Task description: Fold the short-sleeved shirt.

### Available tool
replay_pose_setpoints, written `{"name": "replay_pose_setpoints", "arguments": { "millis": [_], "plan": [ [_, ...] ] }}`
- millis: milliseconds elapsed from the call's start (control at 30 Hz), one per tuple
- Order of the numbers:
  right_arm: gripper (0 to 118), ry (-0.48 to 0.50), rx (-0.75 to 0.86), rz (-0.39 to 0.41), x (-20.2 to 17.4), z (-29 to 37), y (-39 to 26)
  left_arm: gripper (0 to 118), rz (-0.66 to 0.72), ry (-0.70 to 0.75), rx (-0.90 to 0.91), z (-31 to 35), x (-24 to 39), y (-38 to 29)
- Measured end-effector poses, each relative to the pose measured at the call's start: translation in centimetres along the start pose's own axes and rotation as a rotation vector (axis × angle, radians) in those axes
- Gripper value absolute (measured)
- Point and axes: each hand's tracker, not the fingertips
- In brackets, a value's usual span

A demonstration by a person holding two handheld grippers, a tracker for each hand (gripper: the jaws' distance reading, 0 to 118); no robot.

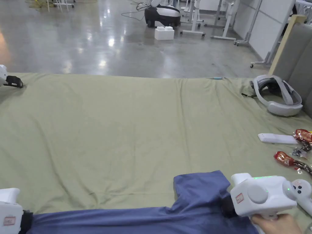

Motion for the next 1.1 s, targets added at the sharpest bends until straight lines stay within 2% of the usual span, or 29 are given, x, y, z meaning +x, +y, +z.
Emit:
{"name": "replay_pose_setpoints", "arguments": {
  "millis": [67,200,333,500,633,767,833,867,900,933,967,1000,1100],
  "plan": [
    [3,0.020,0.003,0.031,0.5,0.8,-0.6,7,0.063,-0.016,0.016,1.0,-0.3,0.2],
    [3,0.078,0.144,-0.063,2.4,4.8,-3.3,7,0.134,-0.133,0.160,7.4,-2.2,-1.4],
    [3,0.143,0.270,-0.090,2.6,10.8,-9.6,7,0.050,-0.171,0.241,14.4,-3.5,-6.8],
    [3,0.167,0.344,-0.149,1.6,16.6,-20.2,7,0.050,-0.194,0.270,19.3,-5.4,-15.5],
    [3,0.131,0.351,-0.170,1.0,16.8,-26.9,7,0.104,-0.208,0.244,19.7,-5.5,-21.1],
    [3,0.127,0.269,-0.203,0.7,13.7,-29.6,8,0.064,-0.178,0.213,16.9,-5.5,-22.9],
    [4,0.121,0.280,-0.209,0.2,12.4,-30.2,9,0.080,-0.163,0.197,15.4,-6.2,-23.0],
    [8,0.122,0.268,-0.220,0.1,11.8,-30.2,14,0.088,-0.169,0.196,15.2,-6.4,-23.2],
    [36,0.117,0.261,-0.237,0.1,11.4,-30.1,43,0.098,-0.171,0.193,15.4,-6.5,-23.5],
    [64,0.119,0.261,-0.238,-0.3,11.7,-30.3,78,0.103,-0.159,0.194,15.5,-6.7,-23.5],
    [86,0.115,0.259,-0.239,-0.3,11.7,-30.3,96,0.108,-0.133,0.211,15.6,-7.0,-23.6],
    [93,0.113,0.258,-0.247,-0.3,11.9,-30.3,95,0.102,-0.108,0.222,16.0,-7.2,-23.6],
    [93,0.111,0.326,-0.240,-0.5,14.5,-30.2,95,0.076,-0.088,0.329,19.7,-7.2,-23.1]
  ]
}}
